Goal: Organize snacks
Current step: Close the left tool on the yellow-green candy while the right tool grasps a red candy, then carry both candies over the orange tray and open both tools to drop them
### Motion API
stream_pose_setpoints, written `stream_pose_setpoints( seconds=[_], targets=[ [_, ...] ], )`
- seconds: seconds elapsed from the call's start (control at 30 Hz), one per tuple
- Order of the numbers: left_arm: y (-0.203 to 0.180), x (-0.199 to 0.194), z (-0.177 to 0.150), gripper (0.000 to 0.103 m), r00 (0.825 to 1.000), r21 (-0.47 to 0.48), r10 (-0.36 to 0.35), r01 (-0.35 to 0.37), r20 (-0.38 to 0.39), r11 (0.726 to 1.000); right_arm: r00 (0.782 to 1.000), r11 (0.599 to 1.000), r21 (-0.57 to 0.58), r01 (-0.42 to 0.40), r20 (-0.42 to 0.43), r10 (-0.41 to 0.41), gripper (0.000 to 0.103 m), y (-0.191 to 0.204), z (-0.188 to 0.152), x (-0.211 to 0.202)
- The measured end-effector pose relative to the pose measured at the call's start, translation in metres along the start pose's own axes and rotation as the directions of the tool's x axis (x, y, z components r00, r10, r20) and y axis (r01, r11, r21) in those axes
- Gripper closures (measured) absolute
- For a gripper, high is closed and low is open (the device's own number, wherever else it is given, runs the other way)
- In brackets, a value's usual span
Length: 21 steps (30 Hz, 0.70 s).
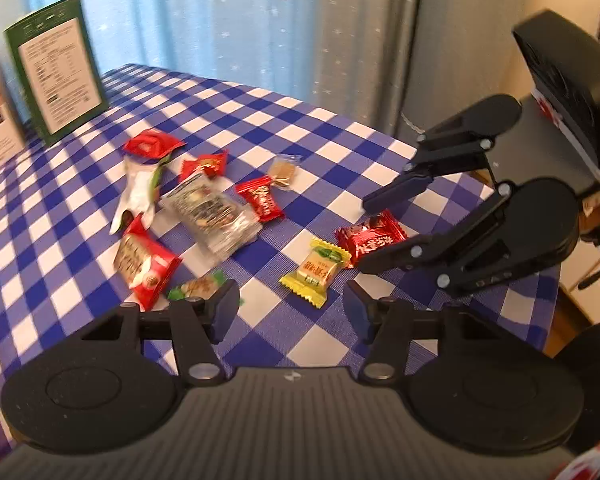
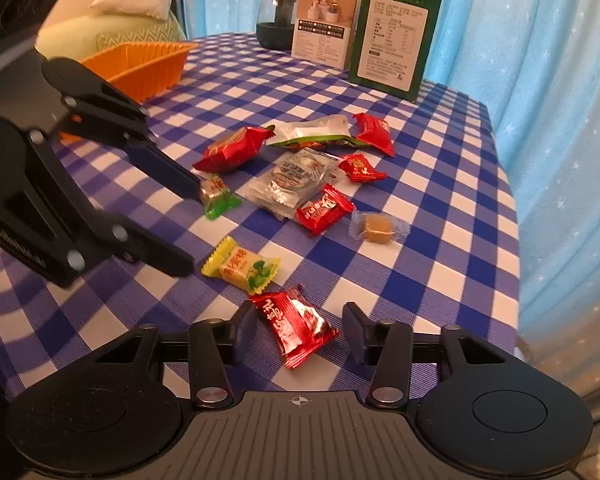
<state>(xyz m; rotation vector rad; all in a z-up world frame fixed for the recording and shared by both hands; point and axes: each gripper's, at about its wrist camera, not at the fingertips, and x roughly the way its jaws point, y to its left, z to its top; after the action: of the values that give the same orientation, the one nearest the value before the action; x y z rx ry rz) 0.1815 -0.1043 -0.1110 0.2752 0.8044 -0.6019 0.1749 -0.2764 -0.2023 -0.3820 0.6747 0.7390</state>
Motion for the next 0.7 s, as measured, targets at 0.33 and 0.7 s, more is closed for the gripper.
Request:
stream_pose_setpoints(
  seconds=[0.33,0.7],
  targets=[
    [-0.001,0.028,0.009,0.062,0.999,0.022,-0.037,0.038,-0.023,0.999,0.998,0.985,0.161,0.057,0.002,-0.058,0.076,-0.01,-0.006,-0.013],
    [-0.006,0.033,0.014,0.085,0.999,-0.057,0.017,-0.019,-0.036,0.998,0.992,0.944,0.307,0.122,0.001,-0.129,0.076,-0.014,-0.007,-0.027]
  ],
)
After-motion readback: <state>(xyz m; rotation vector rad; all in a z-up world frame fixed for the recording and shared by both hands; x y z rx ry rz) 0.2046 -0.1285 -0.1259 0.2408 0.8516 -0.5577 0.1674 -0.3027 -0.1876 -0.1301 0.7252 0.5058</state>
